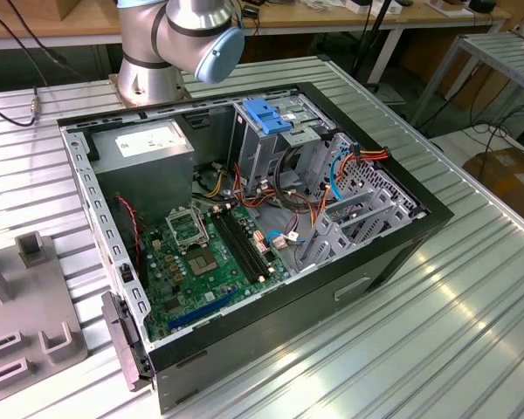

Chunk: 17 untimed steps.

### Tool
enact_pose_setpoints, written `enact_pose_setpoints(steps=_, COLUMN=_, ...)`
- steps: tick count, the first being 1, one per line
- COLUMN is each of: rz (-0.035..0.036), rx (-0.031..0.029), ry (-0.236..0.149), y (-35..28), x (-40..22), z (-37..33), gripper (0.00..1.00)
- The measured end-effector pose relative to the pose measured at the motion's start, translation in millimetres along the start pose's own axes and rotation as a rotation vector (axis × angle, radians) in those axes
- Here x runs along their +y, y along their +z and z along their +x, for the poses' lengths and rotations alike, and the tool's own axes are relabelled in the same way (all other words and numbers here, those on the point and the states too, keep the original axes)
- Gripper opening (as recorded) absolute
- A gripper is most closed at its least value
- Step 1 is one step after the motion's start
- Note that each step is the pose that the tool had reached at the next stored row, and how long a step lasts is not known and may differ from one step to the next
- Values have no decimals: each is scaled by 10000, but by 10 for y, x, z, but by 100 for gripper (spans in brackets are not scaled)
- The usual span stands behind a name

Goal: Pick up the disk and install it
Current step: 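Pick up the disk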

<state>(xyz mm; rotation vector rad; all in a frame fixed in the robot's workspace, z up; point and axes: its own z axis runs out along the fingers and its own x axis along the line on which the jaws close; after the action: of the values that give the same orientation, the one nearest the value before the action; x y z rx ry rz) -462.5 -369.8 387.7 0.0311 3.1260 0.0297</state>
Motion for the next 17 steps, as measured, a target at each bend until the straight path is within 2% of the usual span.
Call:
enact_pose_setpoints(steps=3, rz=-11, rx=12, ry=-696, y=1, x=0, z=0, gripper=10)
enact_pose_setpoints(steps=5, rz=-15, rx=18, ry=-950, y=0, x=0, z=0, gripper=10)
enact_pose_setpoints(steps=10, rz=-33, rx=41, ry=-2170, y=0, x=0, z=0, gripper=10)
enact_pose_setpoints(steps=17, rz=-50, rx=63, ry=-3305, y=0, x=0, z=0, gripper=10)
